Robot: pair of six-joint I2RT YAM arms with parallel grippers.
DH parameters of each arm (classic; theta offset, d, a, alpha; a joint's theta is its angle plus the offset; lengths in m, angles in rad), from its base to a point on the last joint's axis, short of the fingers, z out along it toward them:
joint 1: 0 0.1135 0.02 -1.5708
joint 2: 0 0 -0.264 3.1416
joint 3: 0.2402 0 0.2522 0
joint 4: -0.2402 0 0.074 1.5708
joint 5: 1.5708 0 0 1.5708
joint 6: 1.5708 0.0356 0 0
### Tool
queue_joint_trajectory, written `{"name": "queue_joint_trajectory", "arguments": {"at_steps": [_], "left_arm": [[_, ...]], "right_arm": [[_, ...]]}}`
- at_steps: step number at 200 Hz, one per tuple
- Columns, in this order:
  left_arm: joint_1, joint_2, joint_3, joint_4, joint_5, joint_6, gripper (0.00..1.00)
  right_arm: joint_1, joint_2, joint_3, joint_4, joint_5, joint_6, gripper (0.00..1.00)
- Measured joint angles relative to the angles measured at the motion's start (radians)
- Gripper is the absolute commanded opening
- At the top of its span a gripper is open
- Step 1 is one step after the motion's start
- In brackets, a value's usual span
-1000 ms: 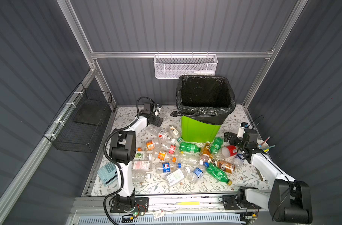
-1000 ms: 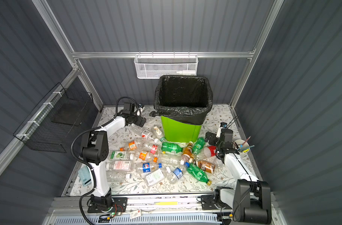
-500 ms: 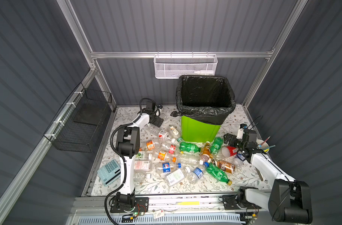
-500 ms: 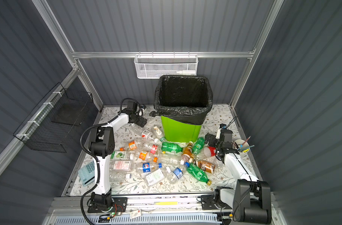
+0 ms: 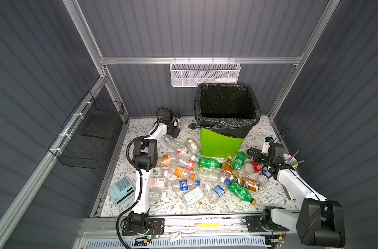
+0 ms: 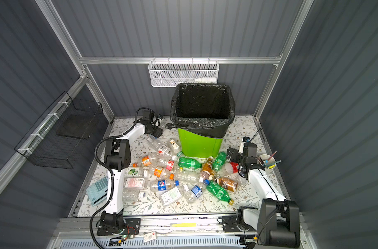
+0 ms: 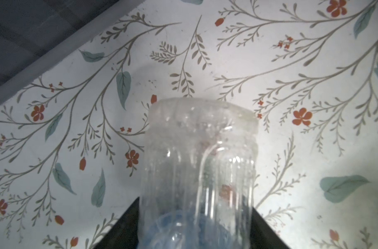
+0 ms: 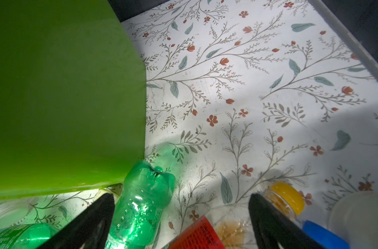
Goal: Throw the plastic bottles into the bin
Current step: 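Lift the clear bottle with the left gripper and carry it over the bin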
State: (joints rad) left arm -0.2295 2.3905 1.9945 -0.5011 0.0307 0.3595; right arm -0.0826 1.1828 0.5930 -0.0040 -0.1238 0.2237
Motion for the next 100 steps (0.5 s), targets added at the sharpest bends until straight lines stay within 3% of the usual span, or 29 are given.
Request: {"name": "queue_joint_trajectory", "arguments": {"at_steps": [16, 53, 100], "left_arm": [[0.000, -0.003, 0.001, 0.005, 0.008, -0.010, 0.48], [0.000, -0.049, -0.069, 0.041, 0.013, -0.021, 0.47], [0.000, -0.257, -0.211, 0.127, -0.051, -0.039, 0.49]], "right_arm": [[0.000, 0.000, 0.000, -0.003, 0.000, 0.000, 0.99], [0.000, 0.000, 0.006, -0.010, 0.000, 0.000, 0.99], [0.000, -0.018, 0.011, -0.012, 0.000, 0.000, 0.99]]}}
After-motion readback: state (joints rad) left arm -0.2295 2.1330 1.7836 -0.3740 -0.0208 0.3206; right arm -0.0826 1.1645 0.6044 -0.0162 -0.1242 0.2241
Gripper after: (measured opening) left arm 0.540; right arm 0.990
